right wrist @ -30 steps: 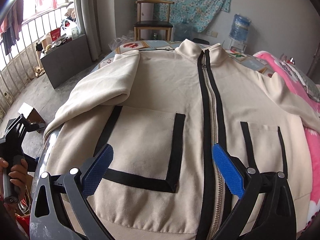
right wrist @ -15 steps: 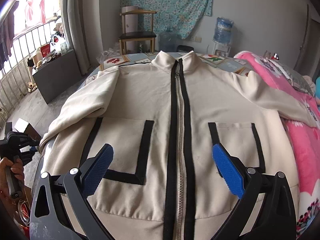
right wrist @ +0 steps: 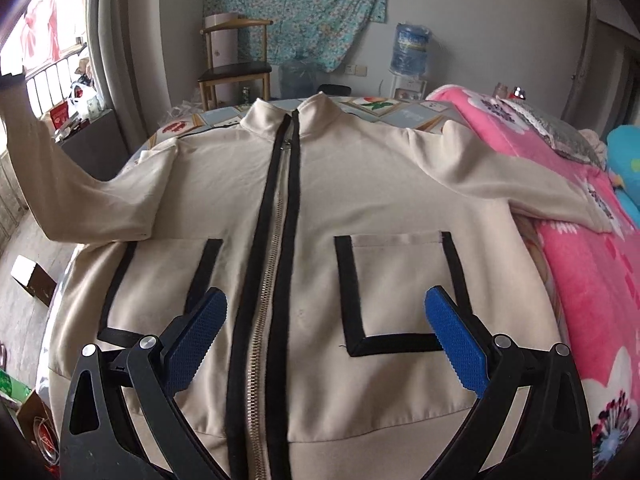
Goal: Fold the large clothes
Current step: 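Fold the held sleeve across the jacket front with the left tool, release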
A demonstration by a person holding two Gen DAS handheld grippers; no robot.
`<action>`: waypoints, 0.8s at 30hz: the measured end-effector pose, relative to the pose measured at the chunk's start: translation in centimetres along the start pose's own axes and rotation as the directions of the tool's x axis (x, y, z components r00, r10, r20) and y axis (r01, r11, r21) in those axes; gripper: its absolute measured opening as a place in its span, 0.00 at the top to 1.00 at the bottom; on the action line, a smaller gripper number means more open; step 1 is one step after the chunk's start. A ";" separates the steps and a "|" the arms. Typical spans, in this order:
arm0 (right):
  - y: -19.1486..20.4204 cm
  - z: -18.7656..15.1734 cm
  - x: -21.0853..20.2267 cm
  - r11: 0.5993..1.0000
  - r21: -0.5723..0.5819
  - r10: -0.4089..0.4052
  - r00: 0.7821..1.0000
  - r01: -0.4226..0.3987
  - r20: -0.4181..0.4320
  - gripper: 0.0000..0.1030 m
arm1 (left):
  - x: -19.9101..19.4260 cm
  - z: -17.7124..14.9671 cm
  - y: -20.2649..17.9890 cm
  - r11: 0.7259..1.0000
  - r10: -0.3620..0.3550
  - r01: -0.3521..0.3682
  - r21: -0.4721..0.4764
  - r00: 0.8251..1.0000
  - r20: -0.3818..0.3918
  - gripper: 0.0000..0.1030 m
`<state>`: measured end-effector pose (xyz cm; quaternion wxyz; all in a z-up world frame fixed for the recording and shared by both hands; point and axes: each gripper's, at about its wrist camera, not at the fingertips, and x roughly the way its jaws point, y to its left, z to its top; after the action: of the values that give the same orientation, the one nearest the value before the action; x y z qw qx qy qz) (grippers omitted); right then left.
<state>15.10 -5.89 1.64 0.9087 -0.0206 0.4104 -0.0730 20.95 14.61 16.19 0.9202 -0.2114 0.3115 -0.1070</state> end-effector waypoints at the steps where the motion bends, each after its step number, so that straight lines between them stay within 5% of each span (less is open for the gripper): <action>1: -0.4 -0.1 0.5 1.000 0.005 -0.011 1.000 0.012 -0.012 0.07 | 1.7 0.1 -3.1 0.997 -0.051 0.053 0.056 0.998 -0.041 0.93; 3: -1.1 -0.2 1.2 1.000 0.017 -0.014 0.999 0.015 -0.038 0.07 | 4.5 -0.5 -7.4 0.984 -0.110 0.125 0.129 0.987 -0.117 0.93; 7: -3.1 -0.6 2.7 0.998 0.065 0.024 0.995 -0.018 -0.095 0.07 | 10.1 -4.3 -12.8 0.940 -0.201 0.271 0.209 0.932 -0.302 0.90; 10: -4.8 -0.8 3.2 0.995 0.092 0.037 0.991 -0.026 -0.126 0.07 | 11.9 -7.4 -13.3 0.931 -0.242 0.325 0.164 0.889 -0.389 0.69; 14: -7.1 -0.3 3.2 0.990 0.119 0.089 0.989 -0.075 -0.118 0.07 | 10.7 -8.8 -11.2 0.940 -0.262 0.320 0.120 0.900 -0.349 0.59; 16: -8.3 0.5 3.3 0.977 0.160 0.164 0.979 -0.143 -0.121 0.07 | 9.4 -8.7 -8.8 0.959 -0.217 0.261 0.114 0.929 -0.302 0.57; 19: -10.1 1.9 4.1 0.913 0.291 0.338 0.929 -0.285 -0.149 0.07 | 7.5 -9.6 -4.4 0.992 -0.039 0.068 0.109 0.968 -0.249 0.57; 21: -10.6 2.5 4.9 0.843 0.384 0.461 0.873 -0.377 -0.156 0.07 | 7.7 -10.5 -1.8 0.990 0.096 -0.069 0.121 0.966 -0.239 0.57; 24: -9.8 3.7 6.1 0.748 0.474 0.595 0.787 -0.465 -0.167 0.09 | 8.4 -13.2 1.6 0.959 0.272 -0.238 0.151 0.924 -0.268 0.57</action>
<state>20.74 -16.61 0.49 0.7992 0.2999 0.5102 0.1050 19.51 9.04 1.59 0.8822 -0.0979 0.4594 -0.0334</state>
